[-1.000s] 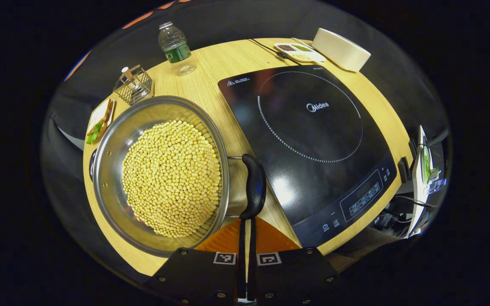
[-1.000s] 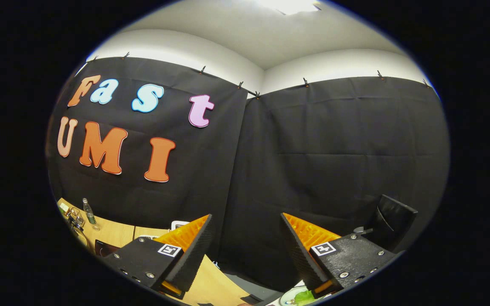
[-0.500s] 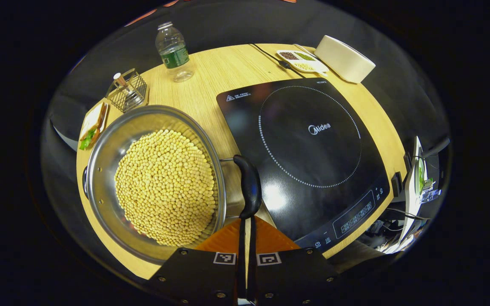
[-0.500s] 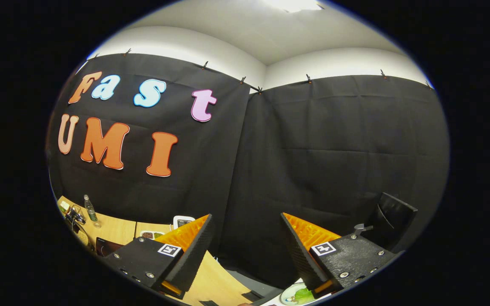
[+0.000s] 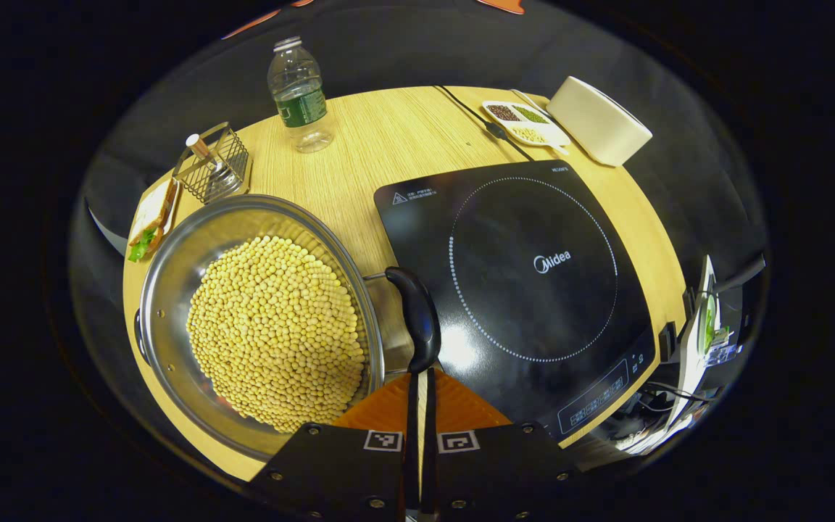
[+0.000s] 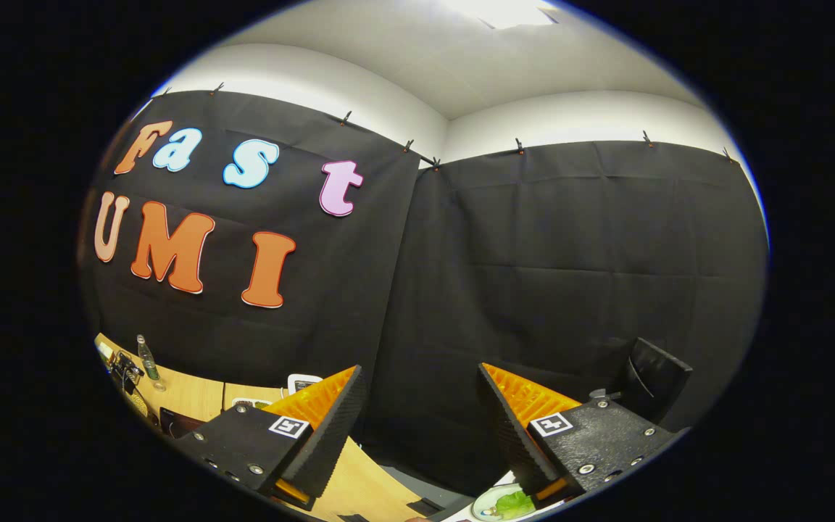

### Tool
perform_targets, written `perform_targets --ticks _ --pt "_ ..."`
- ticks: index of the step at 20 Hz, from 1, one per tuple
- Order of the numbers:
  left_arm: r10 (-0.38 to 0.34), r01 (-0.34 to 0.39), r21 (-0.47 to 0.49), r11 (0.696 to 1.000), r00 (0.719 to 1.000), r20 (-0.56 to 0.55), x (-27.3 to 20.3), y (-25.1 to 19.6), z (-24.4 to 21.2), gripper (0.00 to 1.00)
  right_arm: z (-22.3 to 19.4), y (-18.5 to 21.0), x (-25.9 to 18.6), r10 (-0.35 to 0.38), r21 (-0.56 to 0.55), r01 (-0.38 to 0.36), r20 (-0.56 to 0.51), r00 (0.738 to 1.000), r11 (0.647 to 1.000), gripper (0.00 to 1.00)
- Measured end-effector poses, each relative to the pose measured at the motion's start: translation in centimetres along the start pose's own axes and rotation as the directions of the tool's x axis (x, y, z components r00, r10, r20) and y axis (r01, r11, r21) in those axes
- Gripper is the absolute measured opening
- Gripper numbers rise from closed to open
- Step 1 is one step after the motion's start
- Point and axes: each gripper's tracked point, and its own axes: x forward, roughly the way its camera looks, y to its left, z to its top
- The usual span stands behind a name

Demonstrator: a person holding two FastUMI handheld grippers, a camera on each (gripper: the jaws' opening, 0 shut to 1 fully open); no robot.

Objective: First push the handle of the pot to place it horizontally, then grasp the pot with both hands and set it on the induction cooktop.

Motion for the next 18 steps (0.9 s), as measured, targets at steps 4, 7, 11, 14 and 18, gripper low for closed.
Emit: perform_targets --ticks 4,7,11,14,18 --pt "-0.011 0.011 -0.033 0.999 1.0 0.016 0.4 0.6 1.1 0.02 -0.4 0.6 -1.0 -0.004 -0.005 0.004 -0.015 1.0 1.0 0.95" --pt "-0.015 0.017 -0.043 0.999 0.999 0.035 0.8 0.7 1.8 0.01 -0.9 0.9 -1.6 -0.004 -0.006 0.004 -0.029 1.0 1.0 0.95" --pt "-0.02 0.023 -0.056 0.998 0.999 0.048 1.3 0.7 2.3 0.02 -0.9 1.0 -2.5 -0.004 -0.015 0.004 -0.029 1.0 1.0 0.95" --pt "-0.032 0.034 -0.068 0.997 0.999 0.039 1.3 0.7 2.2 0.02 -0.9 0.5 -2.8 -0.007 -0.022 0.007 -0.033 0.999 1.0 0.95" --pt "-0.023 0.026 -0.046 0.999 0.998 0.055 0.5 1.1 2.2 0.02 -1.0 0.3 -2.5 -0.009 -0.022 0.008 -0.041 0.999 1.0 0.95"
